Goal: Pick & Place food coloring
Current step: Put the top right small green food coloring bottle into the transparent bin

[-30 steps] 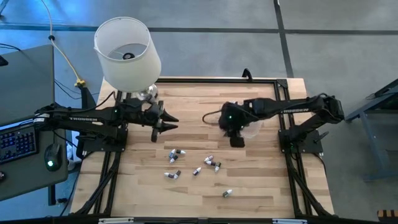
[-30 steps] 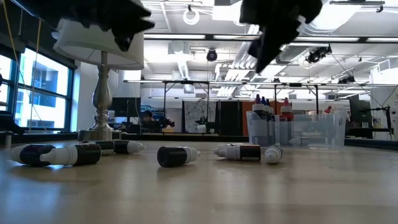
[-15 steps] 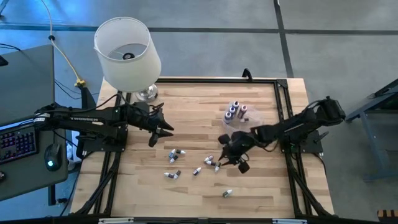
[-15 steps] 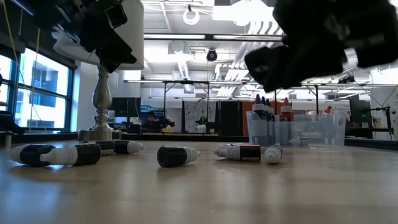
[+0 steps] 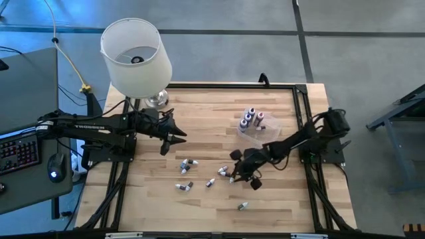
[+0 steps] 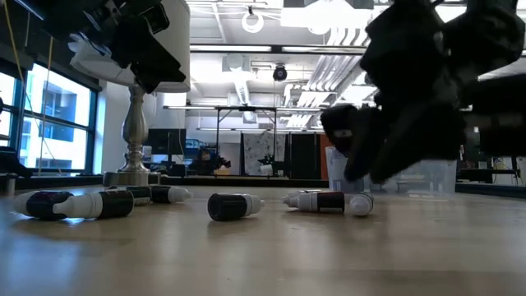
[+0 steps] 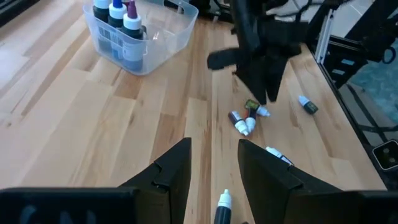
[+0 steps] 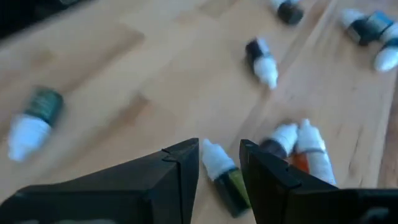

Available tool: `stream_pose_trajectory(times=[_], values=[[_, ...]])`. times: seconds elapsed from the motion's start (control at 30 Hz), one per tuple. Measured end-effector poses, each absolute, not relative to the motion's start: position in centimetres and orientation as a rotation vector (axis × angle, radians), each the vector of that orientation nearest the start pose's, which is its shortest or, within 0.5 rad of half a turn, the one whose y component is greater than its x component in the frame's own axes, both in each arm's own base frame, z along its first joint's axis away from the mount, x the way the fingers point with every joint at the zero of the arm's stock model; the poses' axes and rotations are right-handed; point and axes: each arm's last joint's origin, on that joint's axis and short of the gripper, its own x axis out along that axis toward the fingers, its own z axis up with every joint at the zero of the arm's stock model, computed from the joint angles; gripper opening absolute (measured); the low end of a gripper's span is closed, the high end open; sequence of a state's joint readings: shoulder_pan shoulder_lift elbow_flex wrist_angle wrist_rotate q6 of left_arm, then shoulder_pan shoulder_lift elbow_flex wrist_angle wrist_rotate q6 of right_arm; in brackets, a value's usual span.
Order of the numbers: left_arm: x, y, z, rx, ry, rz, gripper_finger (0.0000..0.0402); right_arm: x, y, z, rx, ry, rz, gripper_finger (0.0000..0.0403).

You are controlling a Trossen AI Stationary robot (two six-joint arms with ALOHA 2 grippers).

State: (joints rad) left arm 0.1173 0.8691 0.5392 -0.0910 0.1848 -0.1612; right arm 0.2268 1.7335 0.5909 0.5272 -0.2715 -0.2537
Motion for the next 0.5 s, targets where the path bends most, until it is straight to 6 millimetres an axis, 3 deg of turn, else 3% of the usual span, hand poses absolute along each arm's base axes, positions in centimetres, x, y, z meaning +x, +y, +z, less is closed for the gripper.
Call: stream_pose_trajectory(times=[0.33, 0.5], values=[[18.8, 1.7, 24.3, -0.223, 0.421, -0.036, 0.0131, 29.5, 6.8, 9.7, -0.309, 0.729, 0.507, 0.011], [18.8, 1.7, 24.3, -0.223, 0.422, -0.036, 0.0131, 29.5, 6.8, 9.7, -0.305, 0.733, 0.493, 0.0093]])
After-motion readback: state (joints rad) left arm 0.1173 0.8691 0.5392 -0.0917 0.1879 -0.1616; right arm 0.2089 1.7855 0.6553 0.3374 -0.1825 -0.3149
